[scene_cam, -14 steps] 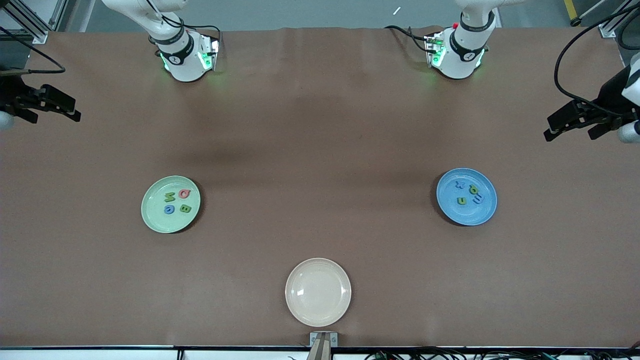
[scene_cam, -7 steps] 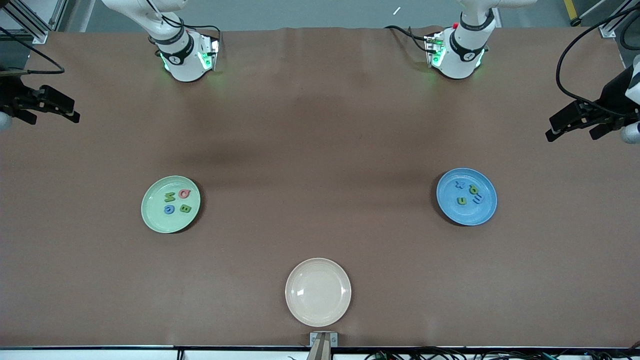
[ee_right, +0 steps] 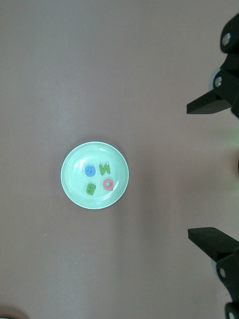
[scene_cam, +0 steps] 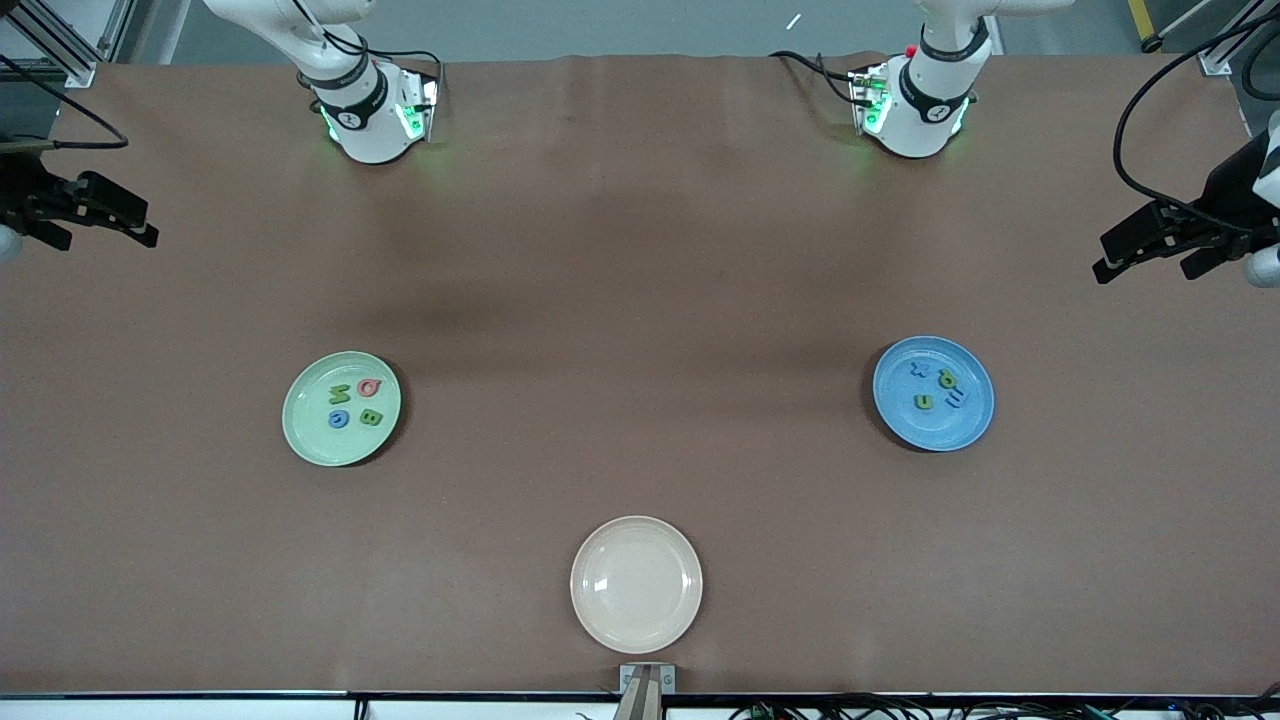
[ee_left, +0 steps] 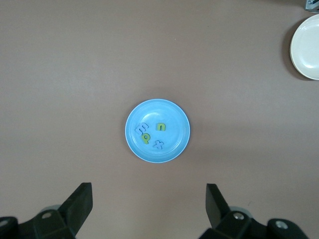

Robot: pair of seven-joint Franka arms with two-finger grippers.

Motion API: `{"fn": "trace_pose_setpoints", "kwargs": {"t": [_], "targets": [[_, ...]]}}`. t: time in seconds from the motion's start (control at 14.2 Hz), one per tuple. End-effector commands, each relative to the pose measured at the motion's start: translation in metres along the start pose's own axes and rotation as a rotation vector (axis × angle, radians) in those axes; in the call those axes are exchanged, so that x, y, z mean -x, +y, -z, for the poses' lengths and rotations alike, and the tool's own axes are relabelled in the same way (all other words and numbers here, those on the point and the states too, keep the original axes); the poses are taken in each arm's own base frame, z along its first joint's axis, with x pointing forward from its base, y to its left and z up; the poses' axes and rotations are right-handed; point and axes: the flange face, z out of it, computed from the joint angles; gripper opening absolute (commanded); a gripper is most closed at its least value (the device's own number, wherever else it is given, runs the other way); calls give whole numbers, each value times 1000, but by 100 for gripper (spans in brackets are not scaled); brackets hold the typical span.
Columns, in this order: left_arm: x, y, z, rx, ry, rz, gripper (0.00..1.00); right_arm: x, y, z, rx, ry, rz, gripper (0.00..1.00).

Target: Sort upper and lower case letters into plates

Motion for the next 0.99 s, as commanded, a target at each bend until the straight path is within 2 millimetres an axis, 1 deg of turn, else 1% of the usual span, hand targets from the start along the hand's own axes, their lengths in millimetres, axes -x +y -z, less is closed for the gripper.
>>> {"fn": "trace_pose_setpoints", "kwargs": {"t": [0.0, 0.42, 0.78, 0.92], "targets": [[-2, -1, 4, 0, -6, 0, 100, 8, 1, 1, 9, 11, 3, 100], [-1, 1, 7, -4, -1, -9, 100, 8, 1, 1, 3, 7, 2, 100], [-1, -1, 7, -8, -1, -12, 100, 8, 0, 0, 3, 3, 5, 100], [-1, 2, 7, -10, 1, -16, 100, 8, 0, 0, 5, 3, 5, 100]]}}
